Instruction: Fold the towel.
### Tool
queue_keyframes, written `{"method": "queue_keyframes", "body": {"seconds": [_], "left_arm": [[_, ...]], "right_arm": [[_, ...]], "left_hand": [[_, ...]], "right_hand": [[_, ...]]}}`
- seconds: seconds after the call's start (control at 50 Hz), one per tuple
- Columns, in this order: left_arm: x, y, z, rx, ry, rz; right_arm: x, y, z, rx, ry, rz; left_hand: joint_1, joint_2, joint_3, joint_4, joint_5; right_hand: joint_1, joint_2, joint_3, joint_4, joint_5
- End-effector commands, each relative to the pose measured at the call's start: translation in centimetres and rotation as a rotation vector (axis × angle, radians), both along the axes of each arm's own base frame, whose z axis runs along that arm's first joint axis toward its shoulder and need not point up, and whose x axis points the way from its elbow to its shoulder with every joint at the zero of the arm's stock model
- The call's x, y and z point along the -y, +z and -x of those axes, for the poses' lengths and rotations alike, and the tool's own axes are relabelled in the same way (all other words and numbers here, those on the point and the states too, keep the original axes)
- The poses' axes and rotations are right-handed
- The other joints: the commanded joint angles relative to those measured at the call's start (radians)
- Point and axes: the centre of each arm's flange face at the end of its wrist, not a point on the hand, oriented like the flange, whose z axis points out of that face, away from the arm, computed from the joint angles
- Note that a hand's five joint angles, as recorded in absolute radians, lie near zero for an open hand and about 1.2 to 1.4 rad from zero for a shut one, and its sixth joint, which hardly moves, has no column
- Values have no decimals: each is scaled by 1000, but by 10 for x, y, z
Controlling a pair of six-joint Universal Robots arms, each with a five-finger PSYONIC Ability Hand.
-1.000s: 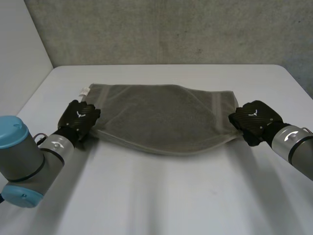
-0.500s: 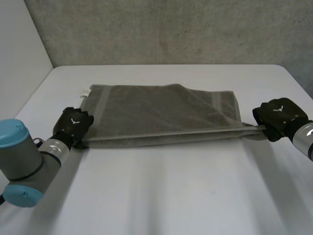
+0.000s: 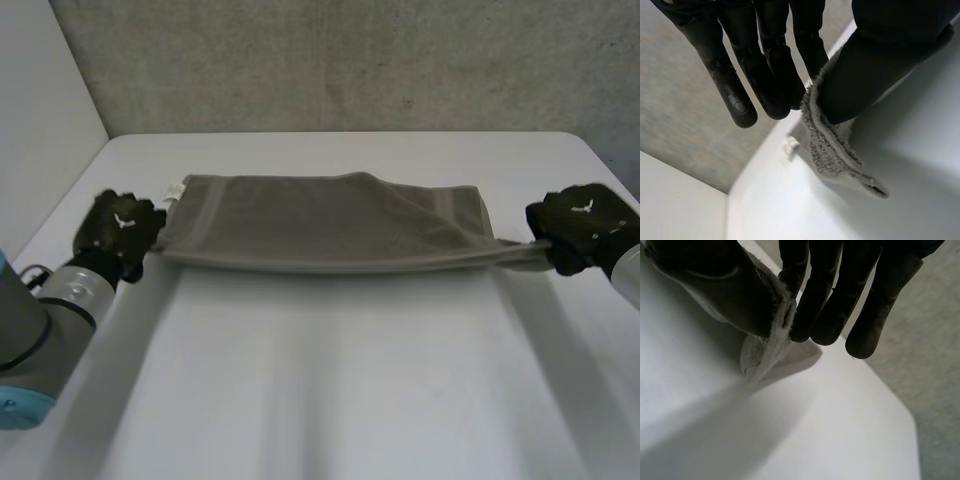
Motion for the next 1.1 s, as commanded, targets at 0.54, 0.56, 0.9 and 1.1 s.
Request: {"method": "queue_keyframes", "body": {"seconds": [0.54, 0.56, 0.9, 1.1], "left_arm": [[-12, 6, -6, 6, -61, -150], [-2, -1, -2, 5, -70, -162], [91, -34, 54, 20, -2, -42], [110, -38, 63, -2, 16, 87]], "right_arm": [[10, 25, 26, -97, 127, -204], [10, 25, 26, -97, 127, -204], [102, -28, -16, -38, 8, -10], [124, -25, -23, 5, -43, 153]], "left_hand": [[251, 182, 183, 182, 215], [251, 182, 183, 182, 215], [251, 182, 183, 182, 215], [66, -4, -3, -4, 30]], "right_hand": [[71, 60, 54, 62, 49], [71, 60, 54, 62, 49], [71, 60, 54, 62, 49], [7, -4, -10, -1, -14]]}}
